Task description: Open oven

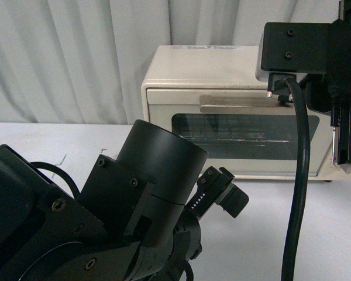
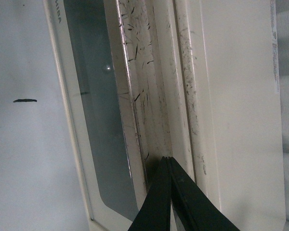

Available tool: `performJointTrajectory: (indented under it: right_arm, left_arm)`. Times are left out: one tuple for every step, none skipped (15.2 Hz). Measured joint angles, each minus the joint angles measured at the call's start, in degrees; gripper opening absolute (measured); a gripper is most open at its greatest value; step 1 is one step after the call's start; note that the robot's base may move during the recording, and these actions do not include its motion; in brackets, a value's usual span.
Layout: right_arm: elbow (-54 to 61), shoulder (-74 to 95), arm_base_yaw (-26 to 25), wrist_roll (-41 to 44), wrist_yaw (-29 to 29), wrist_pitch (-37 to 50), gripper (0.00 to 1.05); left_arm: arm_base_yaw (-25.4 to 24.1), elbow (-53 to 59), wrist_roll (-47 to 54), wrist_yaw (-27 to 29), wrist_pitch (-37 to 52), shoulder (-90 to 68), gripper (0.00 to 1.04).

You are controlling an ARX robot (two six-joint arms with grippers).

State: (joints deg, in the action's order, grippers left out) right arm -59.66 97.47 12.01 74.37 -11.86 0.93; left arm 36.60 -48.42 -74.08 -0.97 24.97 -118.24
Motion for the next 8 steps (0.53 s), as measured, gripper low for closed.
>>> performJointTrajectory:
  right_arm:
    - [-0.39,0.33,-0.07,0.0,-0.07,0.0,0.02]
    - [-0.72,0.68,-0.07,0.0,-0.26,0.0,0.02]
    - [-0.9,0.83,-0.09,-0.04,-0.26,0.15,0.02]
    - [-0.9,0.85,-0.11,-0.2,-0.26,0.09,0.02]
    - [-0.9,0.85,-0.26,-0.22,-0.28,0.07,0.02]
    - [-0.81,0.85,-0.42,-0.26,-0.48,0.04,0.02]
    - [-0.5,0.85,-0.46,-0.46,-0.61,0.04,0.02]
    - [-0.26,0.79,-0.46,-0.63,-1.01,-0.11,0.02]
  left_arm:
    - [0.0,0.0,0.0,0.0,-0.02,-0.02,0.98]
    - [0.0,0.0,0.0,0.02,-0.02,-0.02,0.98]
    - [0.0,0.0,0.0,0.0,-0.02,0.0,0.98]
    - [0.0,0.0,0.0,0.0,-0.02,0.0,0.98]
    - [0.0,0.0,0.0,-0.02,-0.02,0.0,0.98]
    - [0.0,0.0,0.0,-0.02,0.0,-0.02,0.98]
    - [0.0,0.0,0.0,0.0,-0.02,0.0,0.98]
    - [0.0,0.0,0.0,0.0,0.0,0.0,0.98]
